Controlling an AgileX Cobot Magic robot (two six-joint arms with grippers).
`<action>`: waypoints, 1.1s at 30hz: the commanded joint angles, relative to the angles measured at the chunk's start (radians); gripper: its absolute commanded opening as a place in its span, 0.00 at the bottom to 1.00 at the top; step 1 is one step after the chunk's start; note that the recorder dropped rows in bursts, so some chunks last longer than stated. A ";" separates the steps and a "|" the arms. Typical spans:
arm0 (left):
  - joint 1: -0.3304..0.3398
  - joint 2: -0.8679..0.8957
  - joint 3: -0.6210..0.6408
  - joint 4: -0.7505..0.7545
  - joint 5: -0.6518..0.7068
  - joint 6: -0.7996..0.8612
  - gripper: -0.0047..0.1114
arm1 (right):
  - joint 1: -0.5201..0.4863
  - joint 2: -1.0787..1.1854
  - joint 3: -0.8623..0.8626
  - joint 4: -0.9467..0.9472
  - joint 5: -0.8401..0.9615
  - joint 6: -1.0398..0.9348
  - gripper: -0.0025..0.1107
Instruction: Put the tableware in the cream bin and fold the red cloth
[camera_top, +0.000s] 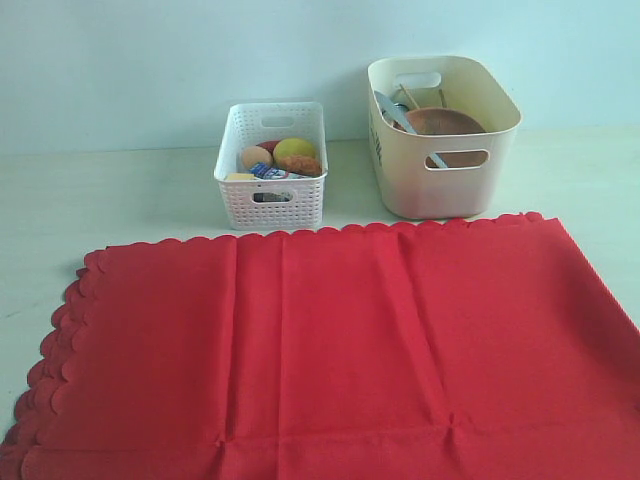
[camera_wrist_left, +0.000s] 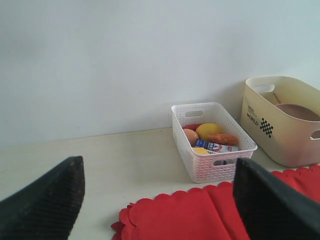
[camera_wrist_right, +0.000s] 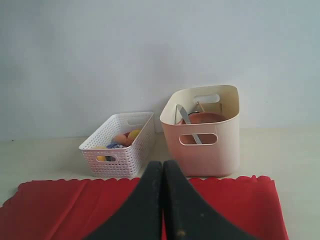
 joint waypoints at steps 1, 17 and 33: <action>-0.008 -0.001 -0.007 -0.015 -0.017 -0.010 0.71 | -0.003 -0.005 0.005 0.012 -0.008 -0.002 0.02; -0.035 0.444 -0.122 -0.302 0.340 0.155 0.71 | -0.003 -0.005 0.005 0.023 -0.008 -0.002 0.02; 0.303 1.085 -0.253 -0.730 0.466 0.553 0.71 | -0.003 -0.005 0.005 0.027 -0.006 -0.002 0.02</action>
